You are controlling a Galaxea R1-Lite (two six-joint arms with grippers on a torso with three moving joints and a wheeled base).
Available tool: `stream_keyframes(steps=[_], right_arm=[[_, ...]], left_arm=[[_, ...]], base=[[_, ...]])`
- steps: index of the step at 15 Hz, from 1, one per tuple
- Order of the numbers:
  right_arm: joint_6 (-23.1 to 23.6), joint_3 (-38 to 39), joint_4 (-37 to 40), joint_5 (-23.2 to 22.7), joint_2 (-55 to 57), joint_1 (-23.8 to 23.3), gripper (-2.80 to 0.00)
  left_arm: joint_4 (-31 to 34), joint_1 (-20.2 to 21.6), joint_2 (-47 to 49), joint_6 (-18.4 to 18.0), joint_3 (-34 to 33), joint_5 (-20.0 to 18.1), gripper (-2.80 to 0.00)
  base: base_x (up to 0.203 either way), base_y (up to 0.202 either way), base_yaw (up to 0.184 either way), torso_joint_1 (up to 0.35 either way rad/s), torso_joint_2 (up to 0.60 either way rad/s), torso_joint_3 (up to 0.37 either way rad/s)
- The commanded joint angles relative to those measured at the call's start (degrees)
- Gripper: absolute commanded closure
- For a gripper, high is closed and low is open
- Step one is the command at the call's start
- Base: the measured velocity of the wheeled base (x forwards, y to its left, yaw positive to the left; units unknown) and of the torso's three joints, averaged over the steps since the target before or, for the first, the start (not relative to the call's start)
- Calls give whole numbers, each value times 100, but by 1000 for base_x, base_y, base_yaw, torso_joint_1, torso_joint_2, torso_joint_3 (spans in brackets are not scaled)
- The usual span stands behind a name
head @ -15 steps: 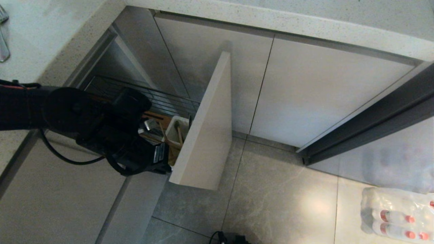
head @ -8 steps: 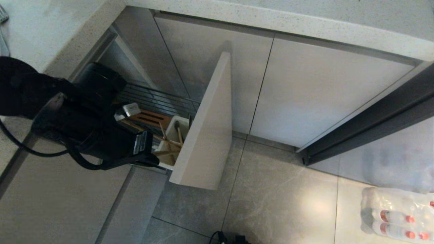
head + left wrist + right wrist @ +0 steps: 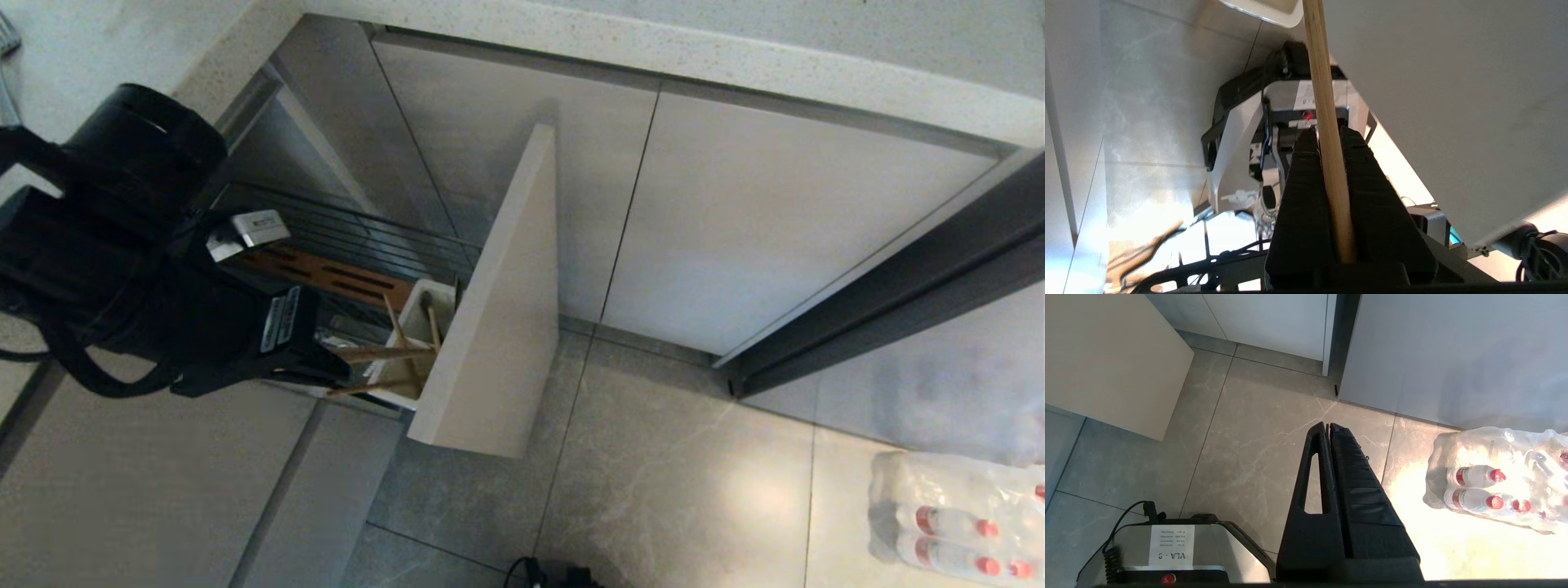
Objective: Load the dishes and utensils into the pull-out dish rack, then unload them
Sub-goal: Take the chopsticks out of the cupboard
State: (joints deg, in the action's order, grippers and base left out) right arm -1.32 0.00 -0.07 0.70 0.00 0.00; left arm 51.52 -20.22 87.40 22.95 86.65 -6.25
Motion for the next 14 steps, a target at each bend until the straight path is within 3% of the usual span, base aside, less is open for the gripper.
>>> stream_keyframes(steps=[1, 14], right_arm=[[0, 0, -1, 1, 9, 0, 0], [0, 0, -1, 1, 9, 0, 0]], left_arm=[[56, 1, -129, 16, 41, -2, 0], [1214, -308, -799, 294, 959, -25, 0]], base=[[0, 0, 0, 0, 0, 0], [0, 0, 0, 0, 0, 0]])
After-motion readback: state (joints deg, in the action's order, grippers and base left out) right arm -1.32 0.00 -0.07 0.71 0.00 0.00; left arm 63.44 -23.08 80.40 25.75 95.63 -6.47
